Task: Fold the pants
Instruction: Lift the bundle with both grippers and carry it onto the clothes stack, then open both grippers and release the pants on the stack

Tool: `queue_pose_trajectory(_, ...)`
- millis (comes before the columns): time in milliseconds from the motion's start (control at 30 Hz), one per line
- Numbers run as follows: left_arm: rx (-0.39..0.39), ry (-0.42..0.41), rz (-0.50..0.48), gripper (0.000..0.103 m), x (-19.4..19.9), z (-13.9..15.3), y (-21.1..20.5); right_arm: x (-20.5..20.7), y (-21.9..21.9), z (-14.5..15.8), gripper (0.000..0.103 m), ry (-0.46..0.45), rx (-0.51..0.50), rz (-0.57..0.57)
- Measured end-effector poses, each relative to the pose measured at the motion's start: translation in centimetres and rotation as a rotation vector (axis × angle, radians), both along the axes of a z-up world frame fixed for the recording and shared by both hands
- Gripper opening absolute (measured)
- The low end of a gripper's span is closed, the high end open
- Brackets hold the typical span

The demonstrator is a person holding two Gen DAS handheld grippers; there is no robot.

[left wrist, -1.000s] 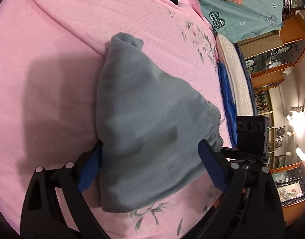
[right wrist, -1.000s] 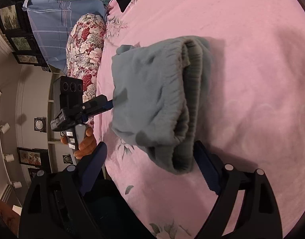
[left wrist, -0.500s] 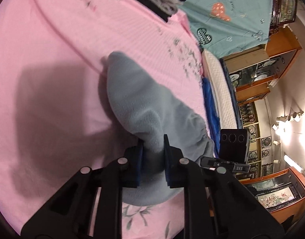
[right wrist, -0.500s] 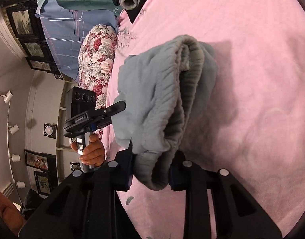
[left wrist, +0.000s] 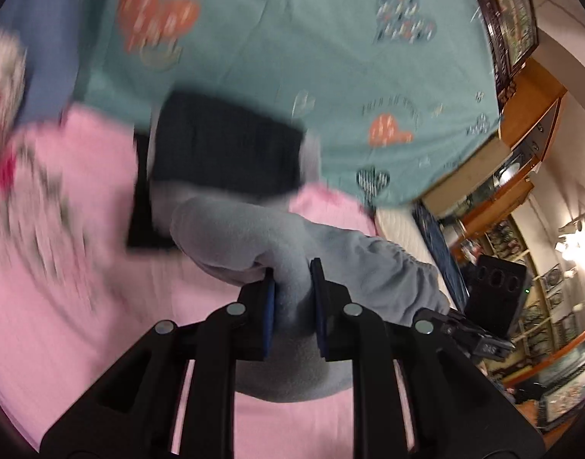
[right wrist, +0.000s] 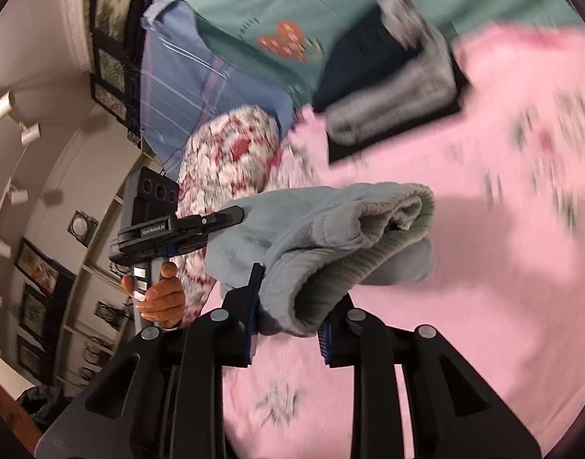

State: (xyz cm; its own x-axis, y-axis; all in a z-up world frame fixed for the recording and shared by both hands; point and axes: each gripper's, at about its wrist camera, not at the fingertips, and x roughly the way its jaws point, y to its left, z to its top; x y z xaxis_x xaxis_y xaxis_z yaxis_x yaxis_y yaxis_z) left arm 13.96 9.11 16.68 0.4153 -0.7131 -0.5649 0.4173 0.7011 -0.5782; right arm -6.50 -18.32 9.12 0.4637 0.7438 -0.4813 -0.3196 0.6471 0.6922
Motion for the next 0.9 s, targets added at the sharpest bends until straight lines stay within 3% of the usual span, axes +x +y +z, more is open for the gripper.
queue_pose_trajectory(100,0.019,-0.136,0.051,0.017,5.4,5.1,-0.9,5.4,0.7,5.8,0.025,-0.138,-0.073,-0.003)
queue_pose_trajectory(200,0.068,-0.151,0.086,0.02,11.2,4.7,-1.7,11.1,1.3,11.6,0.025,-0.3,-0.13,-0.025)
queue_pose_trajectory(300,0.196,-0.025,0.165,0.028,17.1,-2.3,-3.3,17.1,2.0,13.2,0.025,-0.381,-0.21,-0.069)
queue_pose_trajectory(367,0.305,0.116,0.219,0.027,19.9,-9.2,-3.9,21.4,2.1,11.0,0.025,-0.33,-0.246,-0.098)
queue_pose_trajectory(400,0.293,0.147,0.22,0.033,20.4,-11.6,-3.7,23.2,2.1,9.1,0.025,-0.295,-0.295,-0.133)
queue_pose_trajectory(500,0.187,0.099,0.243,0.041,19.5,-12.5,-2.1,28.8,1.6,-0.1,0.025,-0.026,-0.449,-0.217)
queue_pose_trajectory(567,0.182,0.098,0.239,0.055,19.2,-11.6,-1.6,29.3,1.1,-3.2,0.026,-0.011,-0.405,-0.239)
queue_pose_trajectory(600,0.195,0.088,0.266,0.074,18.8,-10.9,-1.0,29.0,0.9,-3.4,0.028,-0.045,-0.357,-0.237)
queue_pose_trajectory(633,0.211,0.061,0.317,0.082,18.1,-9.7,-0.3,28.8,0.8,-3.3,0.029,-0.063,-0.352,-0.236)
queue_pose_trajectory(767,0.202,0.033,0.401,0.085,14.5,-5.0,2.7,29.0,0.2,-1.8,0.037,0.033,-0.322,-0.246)
queue_pose_trajectory(833,0.282,-0.035,0.431,0.087,11.0,-2.3,2.7,27.8,-0.6,0.9,0.064,0.027,-0.323,-0.308)
queue_pose_trajectory(900,0.36,-0.117,0.44,0.093,7.4,-0.8,2.5,25.2,-1.2,4.4,0.076,-0.057,-0.314,-0.383)
